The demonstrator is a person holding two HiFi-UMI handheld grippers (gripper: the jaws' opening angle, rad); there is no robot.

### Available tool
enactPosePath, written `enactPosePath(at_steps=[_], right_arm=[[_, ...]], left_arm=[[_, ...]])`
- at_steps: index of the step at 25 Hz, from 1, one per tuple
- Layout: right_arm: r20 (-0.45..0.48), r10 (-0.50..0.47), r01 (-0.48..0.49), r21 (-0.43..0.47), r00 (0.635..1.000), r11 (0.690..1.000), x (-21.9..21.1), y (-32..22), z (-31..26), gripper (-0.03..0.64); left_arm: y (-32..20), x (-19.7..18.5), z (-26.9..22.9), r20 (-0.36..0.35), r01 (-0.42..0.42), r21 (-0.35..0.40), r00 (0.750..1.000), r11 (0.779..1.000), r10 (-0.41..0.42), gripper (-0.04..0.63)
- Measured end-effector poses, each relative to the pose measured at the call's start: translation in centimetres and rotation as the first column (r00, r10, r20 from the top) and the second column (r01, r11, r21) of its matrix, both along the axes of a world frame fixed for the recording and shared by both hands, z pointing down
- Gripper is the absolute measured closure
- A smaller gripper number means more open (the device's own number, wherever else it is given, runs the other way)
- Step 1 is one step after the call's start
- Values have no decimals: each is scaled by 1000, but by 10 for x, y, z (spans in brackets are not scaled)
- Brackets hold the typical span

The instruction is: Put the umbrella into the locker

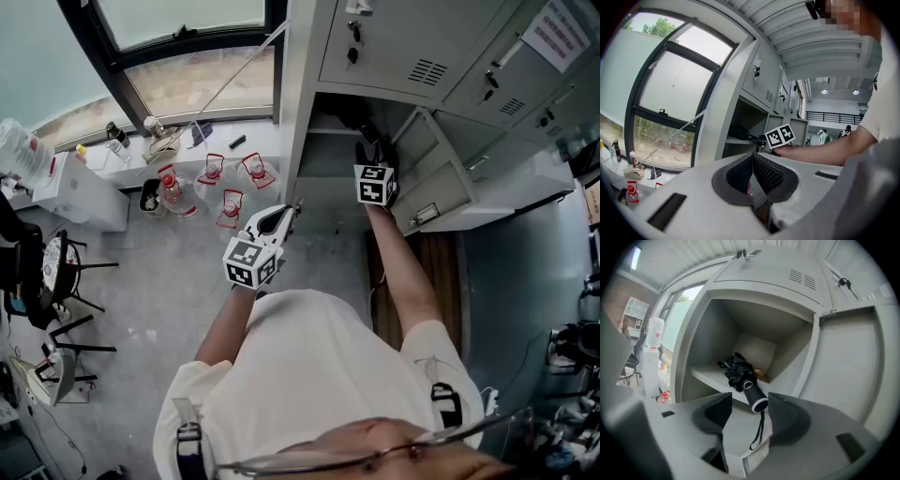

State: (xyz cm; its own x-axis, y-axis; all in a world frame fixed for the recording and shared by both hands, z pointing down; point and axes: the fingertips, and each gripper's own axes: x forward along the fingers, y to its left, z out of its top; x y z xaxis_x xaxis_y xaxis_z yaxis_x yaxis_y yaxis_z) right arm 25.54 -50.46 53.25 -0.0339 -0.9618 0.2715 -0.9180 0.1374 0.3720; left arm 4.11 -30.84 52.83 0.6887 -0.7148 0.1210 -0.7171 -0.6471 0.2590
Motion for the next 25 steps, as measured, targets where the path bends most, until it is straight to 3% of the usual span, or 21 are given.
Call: enactPosePath(at_steps=[5, 6, 11, 25], right_arm=[[91, 71, -68, -42, 993, 997, 16, -3, 19, 431], [96, 81, -76, -50, 992, 996, 16, -3, 22, 460], [92, 90, -88, -34, 992, 996, 13, -8, 18, 484], [54, -138, 141, -76, 989, 987, -50, -35, 23, 454]], left_arm=[[1, -6, 2, 0, 7, -2, 1000, 1000, -7, 589], [1, -8, 2, -1, 10, -3, 1000, 1000, -10, 590], [-1, -18, 7, -2, 24, -18, 1000, 1000, -25, 589], [-4, -38, 17, 3, 54, -51, 999, 997, -54, 591]])
